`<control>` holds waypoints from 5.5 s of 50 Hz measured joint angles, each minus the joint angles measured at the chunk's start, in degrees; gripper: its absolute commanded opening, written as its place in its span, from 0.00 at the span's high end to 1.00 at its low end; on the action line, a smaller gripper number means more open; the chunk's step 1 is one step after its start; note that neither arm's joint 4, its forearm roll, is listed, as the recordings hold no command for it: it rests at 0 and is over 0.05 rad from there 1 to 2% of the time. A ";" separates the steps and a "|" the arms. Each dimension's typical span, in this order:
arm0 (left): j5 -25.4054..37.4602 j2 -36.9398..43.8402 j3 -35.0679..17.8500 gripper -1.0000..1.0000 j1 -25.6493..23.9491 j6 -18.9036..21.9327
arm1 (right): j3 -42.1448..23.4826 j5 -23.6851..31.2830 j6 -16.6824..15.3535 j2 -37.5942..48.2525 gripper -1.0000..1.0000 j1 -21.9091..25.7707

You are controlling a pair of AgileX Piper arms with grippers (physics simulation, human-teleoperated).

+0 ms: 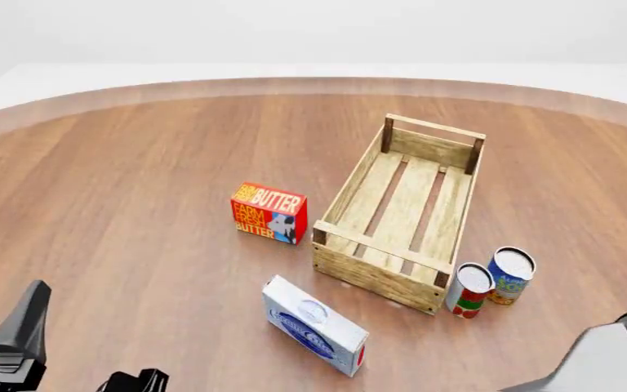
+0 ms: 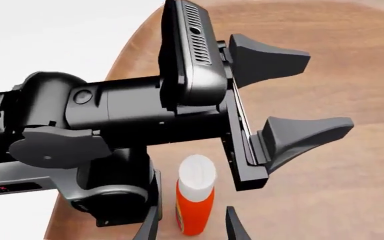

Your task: Pick up the ketchup, and put it in the wooden tray.

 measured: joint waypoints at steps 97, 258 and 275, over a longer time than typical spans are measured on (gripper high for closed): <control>0.00 0.00 0.00 0.00 0.00 0.00 | -2.33 -3.49 -1.68 10.17 1.00 -1.33; 0.00 0.00 0.00 0.00 0.00 0.00 | 14.50 4.39 -4.49 -17.55 1.00 -63.90; 0.00 0.00 0.00 0.00 0.00 0.00 | 10.59 -2.03 -4.16 -7.36 1.00 -65.28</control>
